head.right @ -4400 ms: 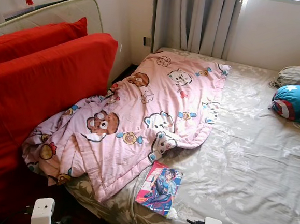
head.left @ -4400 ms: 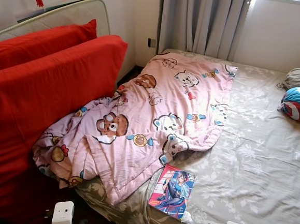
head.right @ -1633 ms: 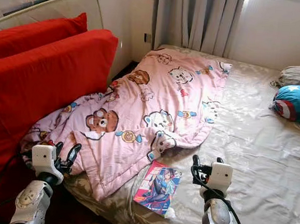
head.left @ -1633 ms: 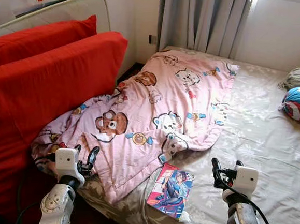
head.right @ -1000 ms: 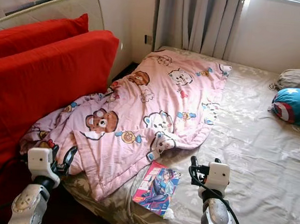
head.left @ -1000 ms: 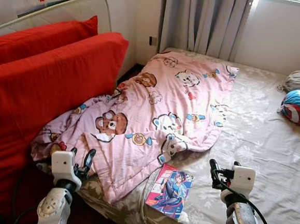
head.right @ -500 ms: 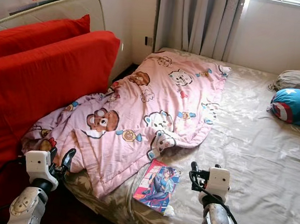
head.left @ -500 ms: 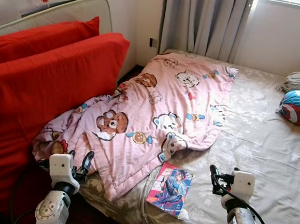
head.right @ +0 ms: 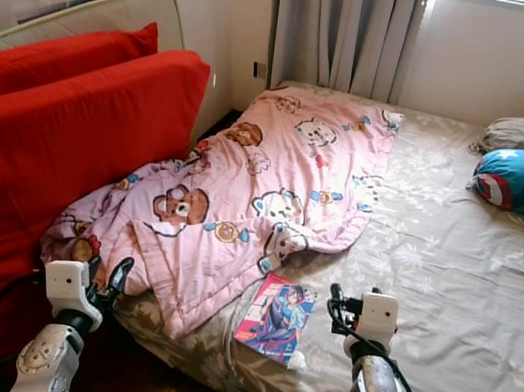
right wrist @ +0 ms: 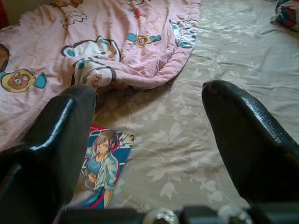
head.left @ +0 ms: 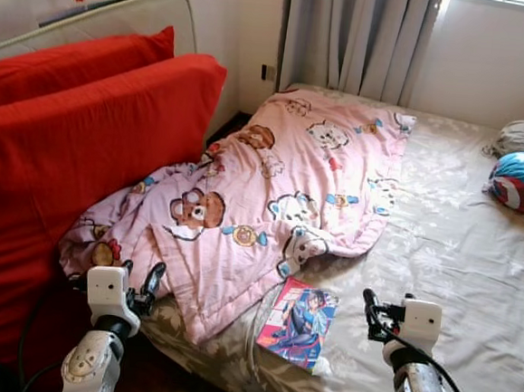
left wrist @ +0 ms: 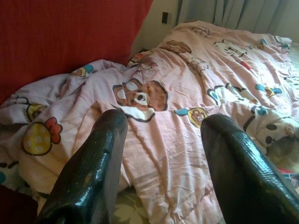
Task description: Clean up the room
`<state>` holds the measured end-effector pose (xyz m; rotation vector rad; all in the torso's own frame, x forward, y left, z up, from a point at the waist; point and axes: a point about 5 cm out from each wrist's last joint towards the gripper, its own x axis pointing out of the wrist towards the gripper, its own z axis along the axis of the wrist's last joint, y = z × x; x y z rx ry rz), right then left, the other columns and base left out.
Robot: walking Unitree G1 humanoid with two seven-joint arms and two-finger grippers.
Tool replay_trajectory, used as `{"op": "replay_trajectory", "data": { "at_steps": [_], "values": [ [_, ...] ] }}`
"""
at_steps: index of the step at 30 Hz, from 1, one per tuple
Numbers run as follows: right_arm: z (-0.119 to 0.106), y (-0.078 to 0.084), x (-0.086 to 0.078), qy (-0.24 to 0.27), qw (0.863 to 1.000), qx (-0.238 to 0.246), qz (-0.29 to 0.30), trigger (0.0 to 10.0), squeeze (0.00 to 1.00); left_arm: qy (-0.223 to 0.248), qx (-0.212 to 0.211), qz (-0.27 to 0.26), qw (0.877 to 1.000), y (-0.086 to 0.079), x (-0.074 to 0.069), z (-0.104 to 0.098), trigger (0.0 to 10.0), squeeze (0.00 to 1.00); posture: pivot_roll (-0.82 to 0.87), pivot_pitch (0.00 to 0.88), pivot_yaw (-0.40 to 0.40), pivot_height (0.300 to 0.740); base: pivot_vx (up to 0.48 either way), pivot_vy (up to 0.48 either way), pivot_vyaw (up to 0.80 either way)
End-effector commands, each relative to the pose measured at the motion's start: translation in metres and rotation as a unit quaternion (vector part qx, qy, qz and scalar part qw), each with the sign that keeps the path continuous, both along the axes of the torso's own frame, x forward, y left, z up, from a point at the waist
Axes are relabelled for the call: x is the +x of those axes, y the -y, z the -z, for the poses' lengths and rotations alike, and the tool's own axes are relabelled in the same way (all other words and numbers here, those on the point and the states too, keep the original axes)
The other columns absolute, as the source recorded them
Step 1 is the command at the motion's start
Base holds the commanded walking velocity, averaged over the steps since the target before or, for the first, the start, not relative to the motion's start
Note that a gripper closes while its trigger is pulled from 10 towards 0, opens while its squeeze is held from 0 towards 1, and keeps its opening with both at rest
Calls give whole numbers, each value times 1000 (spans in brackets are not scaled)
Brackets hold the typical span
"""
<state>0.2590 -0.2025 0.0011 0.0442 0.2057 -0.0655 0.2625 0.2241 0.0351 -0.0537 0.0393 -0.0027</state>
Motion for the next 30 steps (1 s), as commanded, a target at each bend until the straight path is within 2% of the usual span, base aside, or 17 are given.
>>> {"op": "replay_trajectory", "data": {
  "at_steps": [1,5,8,10,19,24,30],
  "values": [
    [1,-1,-2,-2,1000,-2,-4,10000,0,2,4,4,1000,-2,-1,-2,10000,0,-4,19,10,675,0,0,0],
    [3,1,-2,-11,1000,-1,-2,10000,0,2,4,5,1000,-2,-1,-2,10000,0,-4,17,9,675,0,0,0],
    [3,2,-2,-14,1000,-1,-4,10000,0,2,4,6,1000,-1,-1,-2,10000,0,-5,17,7,655,0,0,0],
    [0,0,-2,3,1000,6,-10,10000,0,2,3,7,1000,0,0,-3,10000,0,-3,23,6,655,0,0,0],
    [4,-4,-3,-12,1000,9,-15,10000,0,1,6,2,1000,-3,-3,-3,10000,0,5,40,2,655,0,0,0],
    [5,-6,-2,-18,1000,10,-24,10000,0,0,6,-1,1000,-3,-4,-3,10000,0,6,42,0,620,0,0,0],
    [4,-6,-2,-13,1000,16,-23,10000,0,-4,5,2,1000,-1,-4,-2,10000,0,8,44,-1,620,0,0,0]
  ]
}}
